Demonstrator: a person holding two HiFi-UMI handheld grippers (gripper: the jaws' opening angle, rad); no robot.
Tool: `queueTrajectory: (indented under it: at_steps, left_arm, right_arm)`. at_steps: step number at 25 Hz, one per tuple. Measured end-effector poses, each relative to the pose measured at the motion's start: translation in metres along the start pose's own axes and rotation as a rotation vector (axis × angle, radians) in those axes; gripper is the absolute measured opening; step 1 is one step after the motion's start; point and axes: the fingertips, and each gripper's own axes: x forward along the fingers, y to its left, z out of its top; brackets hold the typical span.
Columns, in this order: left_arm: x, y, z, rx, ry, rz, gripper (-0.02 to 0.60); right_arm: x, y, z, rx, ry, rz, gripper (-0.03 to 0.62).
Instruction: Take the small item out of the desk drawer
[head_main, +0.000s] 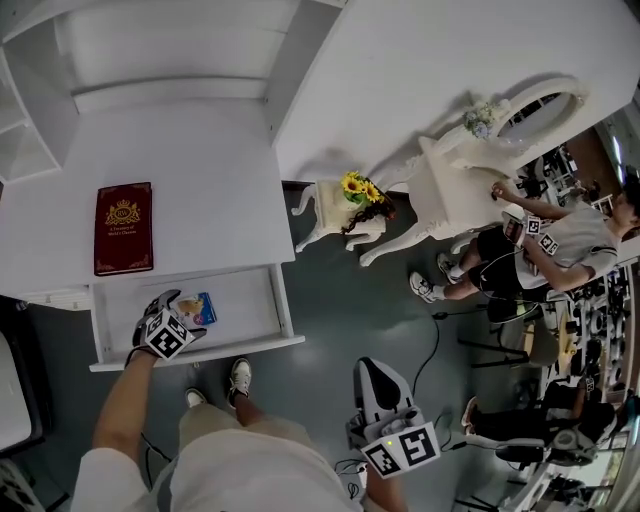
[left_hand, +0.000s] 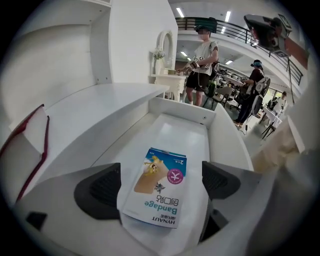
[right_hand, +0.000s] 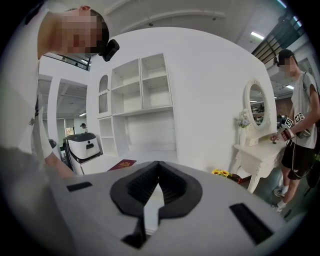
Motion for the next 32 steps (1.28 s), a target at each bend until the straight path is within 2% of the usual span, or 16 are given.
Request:
queueTrajectory:
  at_steps: [8,21,32]
  left_arm:
    - [0.024,0.000,-0.016,0.022,0.070,-0.033,0.505]
    - [0.046,-0.004,-0.023,0.138,0.160,-0.091,0.506]
    - [0.056,-0.006,-0.030,0.137,0.181,-0.105,0.506]
  right_arm:
    - [0.001,-0.002,-0.006,0.007,0.021,-0.017,0.009]
    - [-0.008,-0.010,-0.012,0.022,0.038,-0.070,0.009]
    - [-0.014,-0.018,-0.015,0.037,0.037,-0.094,0.009]
